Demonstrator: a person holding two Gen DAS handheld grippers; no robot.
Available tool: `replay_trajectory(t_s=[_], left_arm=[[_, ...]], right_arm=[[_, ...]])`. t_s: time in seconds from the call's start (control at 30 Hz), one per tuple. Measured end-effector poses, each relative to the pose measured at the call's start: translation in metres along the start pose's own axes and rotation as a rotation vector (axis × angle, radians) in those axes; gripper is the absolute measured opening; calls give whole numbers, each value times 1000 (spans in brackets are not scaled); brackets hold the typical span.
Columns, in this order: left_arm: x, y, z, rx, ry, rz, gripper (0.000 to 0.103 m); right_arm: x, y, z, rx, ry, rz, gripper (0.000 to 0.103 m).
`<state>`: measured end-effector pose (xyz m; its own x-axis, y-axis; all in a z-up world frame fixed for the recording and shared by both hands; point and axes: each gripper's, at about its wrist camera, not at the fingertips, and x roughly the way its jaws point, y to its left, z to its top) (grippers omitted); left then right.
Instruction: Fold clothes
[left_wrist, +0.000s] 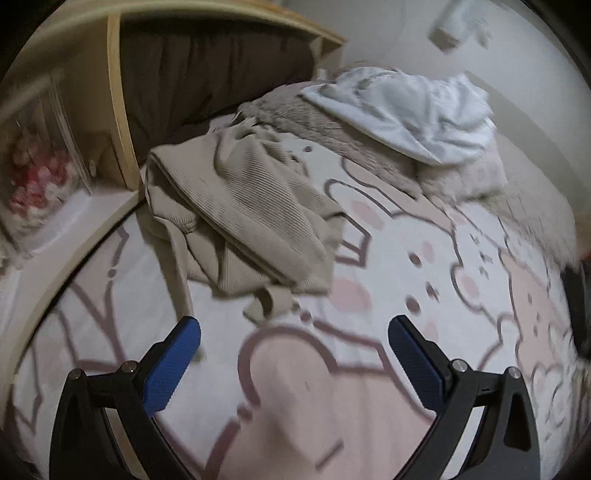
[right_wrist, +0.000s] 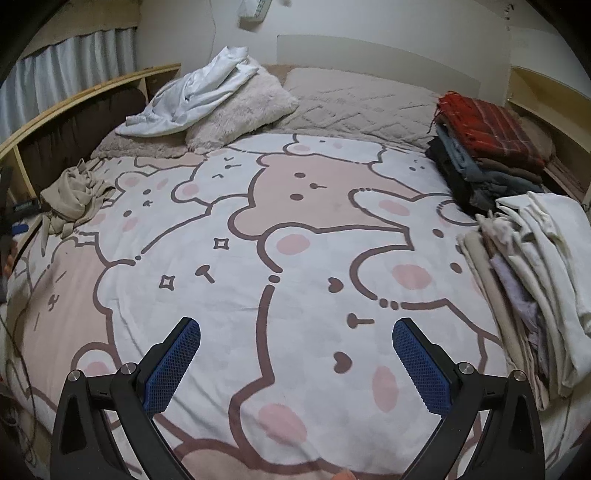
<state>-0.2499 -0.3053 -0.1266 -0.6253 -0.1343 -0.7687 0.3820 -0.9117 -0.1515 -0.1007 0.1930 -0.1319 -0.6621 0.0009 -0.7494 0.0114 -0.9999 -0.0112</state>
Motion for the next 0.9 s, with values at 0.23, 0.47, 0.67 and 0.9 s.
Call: replay_trajectory(t_s=[0.23,0.47,0.67,0.9], left_arm=[[52,37,40,-212,30,-99,92],[88,61,61,-337,52,-108,92],[93,59,72,-380,67,-161,55],[42,27,101,-291,-40,-191,23]], right_arm=[[29,6,10,20,56,30,103],[50,10,16,16,94,24,103],[58,13,17,12,114,36,103],[54,11,18,16,109,44,103]])
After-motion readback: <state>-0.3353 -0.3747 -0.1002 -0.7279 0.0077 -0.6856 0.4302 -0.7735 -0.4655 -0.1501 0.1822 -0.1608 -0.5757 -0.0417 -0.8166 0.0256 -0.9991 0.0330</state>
